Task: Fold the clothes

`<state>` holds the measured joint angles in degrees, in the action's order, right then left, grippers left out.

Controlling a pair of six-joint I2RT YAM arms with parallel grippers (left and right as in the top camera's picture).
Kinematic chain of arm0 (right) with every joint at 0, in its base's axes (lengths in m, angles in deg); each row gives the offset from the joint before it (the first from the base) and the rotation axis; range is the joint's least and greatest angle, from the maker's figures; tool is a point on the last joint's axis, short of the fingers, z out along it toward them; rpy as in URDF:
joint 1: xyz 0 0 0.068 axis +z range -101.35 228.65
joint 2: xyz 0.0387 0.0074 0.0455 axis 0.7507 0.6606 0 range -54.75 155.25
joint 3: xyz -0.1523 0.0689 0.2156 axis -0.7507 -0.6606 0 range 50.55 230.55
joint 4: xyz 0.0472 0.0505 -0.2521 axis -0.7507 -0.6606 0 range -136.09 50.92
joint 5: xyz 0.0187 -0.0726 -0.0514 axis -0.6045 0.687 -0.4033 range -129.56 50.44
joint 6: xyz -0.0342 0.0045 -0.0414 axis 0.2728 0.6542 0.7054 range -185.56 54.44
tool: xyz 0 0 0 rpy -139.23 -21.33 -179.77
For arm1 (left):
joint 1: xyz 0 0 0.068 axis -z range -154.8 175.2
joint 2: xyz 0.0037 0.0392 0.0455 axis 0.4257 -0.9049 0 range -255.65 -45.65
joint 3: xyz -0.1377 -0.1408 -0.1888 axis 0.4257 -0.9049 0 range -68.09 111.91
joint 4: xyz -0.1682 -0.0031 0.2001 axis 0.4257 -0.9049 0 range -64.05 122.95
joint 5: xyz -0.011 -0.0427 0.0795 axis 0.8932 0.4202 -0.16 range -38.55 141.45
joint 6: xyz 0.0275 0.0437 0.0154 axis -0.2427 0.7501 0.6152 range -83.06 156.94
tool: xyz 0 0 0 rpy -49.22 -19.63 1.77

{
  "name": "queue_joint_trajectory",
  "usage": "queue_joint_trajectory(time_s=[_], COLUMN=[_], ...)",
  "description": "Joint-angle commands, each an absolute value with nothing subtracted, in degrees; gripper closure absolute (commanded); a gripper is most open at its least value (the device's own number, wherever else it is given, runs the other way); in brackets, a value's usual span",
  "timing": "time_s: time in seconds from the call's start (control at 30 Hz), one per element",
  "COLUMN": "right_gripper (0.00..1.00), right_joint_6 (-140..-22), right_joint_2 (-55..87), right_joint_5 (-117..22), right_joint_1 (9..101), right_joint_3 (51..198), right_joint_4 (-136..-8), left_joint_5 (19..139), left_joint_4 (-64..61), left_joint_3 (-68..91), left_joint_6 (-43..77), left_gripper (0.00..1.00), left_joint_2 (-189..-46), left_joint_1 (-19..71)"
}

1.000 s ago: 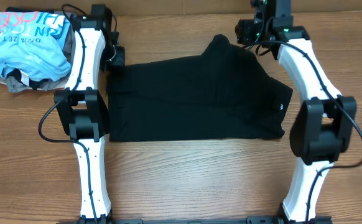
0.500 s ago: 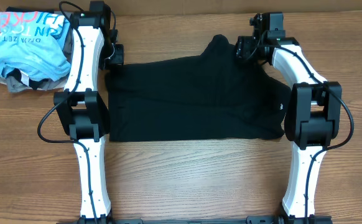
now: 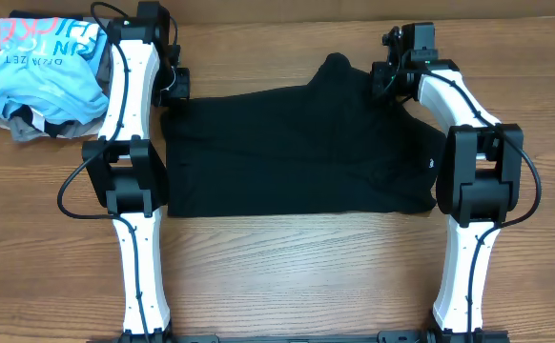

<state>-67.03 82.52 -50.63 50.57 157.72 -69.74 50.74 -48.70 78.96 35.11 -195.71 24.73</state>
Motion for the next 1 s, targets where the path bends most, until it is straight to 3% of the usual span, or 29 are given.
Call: queue_joint_trajectory(time_s=[0.0, 0.37, 0.77, 0.87, 0.97], right_gripper=[0.96, 0.96, 0.95, 0.67, 0.63], right_joint_6=[-67.75, -66.51, -62.18, -62.42, -65.15], right_joint_2=[82.54, 77.34, 77.36, 77.36, 77.36], right_joint_5=[-51.24, -52.75, -54.46, -52.93, -52.95], right_joint_1=[50.04, 51.62, 64.34, 65.80, 65.10], right_joint_3=[159.25, 168.32, 166.97, 166.97, 168.15], right_joint_4=[-72.54, -95.60, -109.28, -109.45, -108.34], left_joint_5=[49.78, 49.78, 49.80, 49.80, 49.80], left_joint_4=[-48.68, -47.85, -46.71, -46.51, -46.49], left_joint_3=[80.25, 80.27, 80.25, 80.27, 80.27], left_joint_6=[33.91, 33.91, 33.91, 33.91, 33.93], left_gripper=[0.96, 0.96, 0.96, 0.96, 0.96], left_joint_2=[-196.61, -196.61, -196.61, -196.61, -196.61], left_joint_1=[24.90, 24.90, 24.86, 24.86, 24.86])
